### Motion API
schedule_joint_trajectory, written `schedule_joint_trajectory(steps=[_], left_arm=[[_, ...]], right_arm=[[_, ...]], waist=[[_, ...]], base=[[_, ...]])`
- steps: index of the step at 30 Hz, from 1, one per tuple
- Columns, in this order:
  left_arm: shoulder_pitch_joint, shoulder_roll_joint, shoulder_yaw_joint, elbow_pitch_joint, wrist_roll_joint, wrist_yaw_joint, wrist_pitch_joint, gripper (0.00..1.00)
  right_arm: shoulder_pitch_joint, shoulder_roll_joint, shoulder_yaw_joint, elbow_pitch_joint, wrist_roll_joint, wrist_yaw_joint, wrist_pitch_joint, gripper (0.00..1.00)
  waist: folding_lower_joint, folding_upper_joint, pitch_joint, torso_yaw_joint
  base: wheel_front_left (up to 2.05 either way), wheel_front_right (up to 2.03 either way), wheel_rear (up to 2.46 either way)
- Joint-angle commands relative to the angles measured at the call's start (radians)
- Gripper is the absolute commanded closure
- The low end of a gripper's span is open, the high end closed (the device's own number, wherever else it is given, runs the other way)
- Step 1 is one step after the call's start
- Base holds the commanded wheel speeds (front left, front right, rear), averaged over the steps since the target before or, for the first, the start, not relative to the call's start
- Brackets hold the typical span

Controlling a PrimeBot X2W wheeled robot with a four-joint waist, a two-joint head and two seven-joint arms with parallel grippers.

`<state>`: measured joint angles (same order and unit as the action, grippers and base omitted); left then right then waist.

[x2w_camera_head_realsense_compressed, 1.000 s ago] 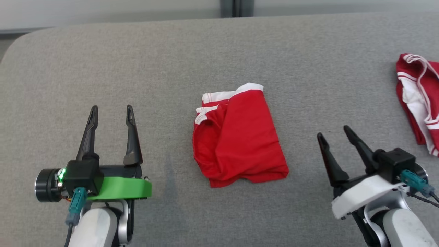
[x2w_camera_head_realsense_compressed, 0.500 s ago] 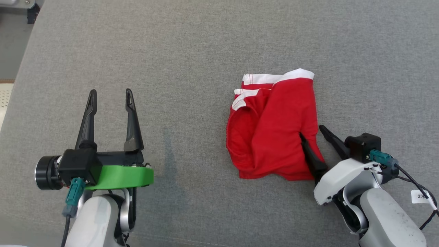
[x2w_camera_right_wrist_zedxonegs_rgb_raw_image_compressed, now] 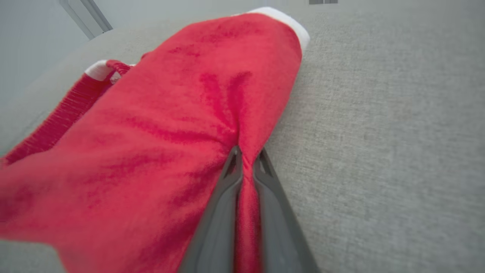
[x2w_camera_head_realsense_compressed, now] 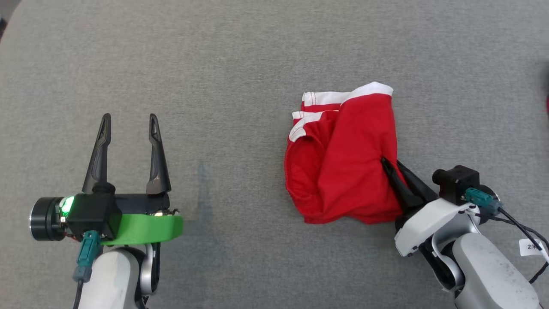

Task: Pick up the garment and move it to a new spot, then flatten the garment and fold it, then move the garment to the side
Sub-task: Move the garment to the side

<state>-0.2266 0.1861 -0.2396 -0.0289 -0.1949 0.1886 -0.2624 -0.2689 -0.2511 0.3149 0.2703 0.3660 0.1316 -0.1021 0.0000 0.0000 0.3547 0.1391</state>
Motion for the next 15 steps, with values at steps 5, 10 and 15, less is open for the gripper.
schedule_joint_trajectory(steps=[5, 10, 15], left_arm=[[-0.019, 0.020, -0.014, -0.022, 0.017, -0.017, -0.001, 0.00], [-0.054, 0.033, -0.041, -0.046, 0.038, -0.031, 0.023, 0.00], [-0.102, 0.044, -0.070, -0.073, 0.062, -0.047, 0.056, 0.00]], right_arm=[[-0.017, -0.059, 0.006, -0.012, 0.007, -0.002, -0.023, 1.00], [-0.071, -0.144, 0.004, -0.028, -0.004, -0.002, -0.035, 1.00], [-0.178, -0.248, -0.019, -0.016, 0.002, -0.002, -0.042, 1.00]], waist=[[0.0000, 0.0000, 0.023, -0.219], [0.0000, 0.0000, 0.063, -0.315], [0.0000, 0.0000, 0.130, -0.360]], base=[[0.00, 0.00, 0.00], [0.00, 0.00, 0.00], [0.00, 0.00, 0.00]])
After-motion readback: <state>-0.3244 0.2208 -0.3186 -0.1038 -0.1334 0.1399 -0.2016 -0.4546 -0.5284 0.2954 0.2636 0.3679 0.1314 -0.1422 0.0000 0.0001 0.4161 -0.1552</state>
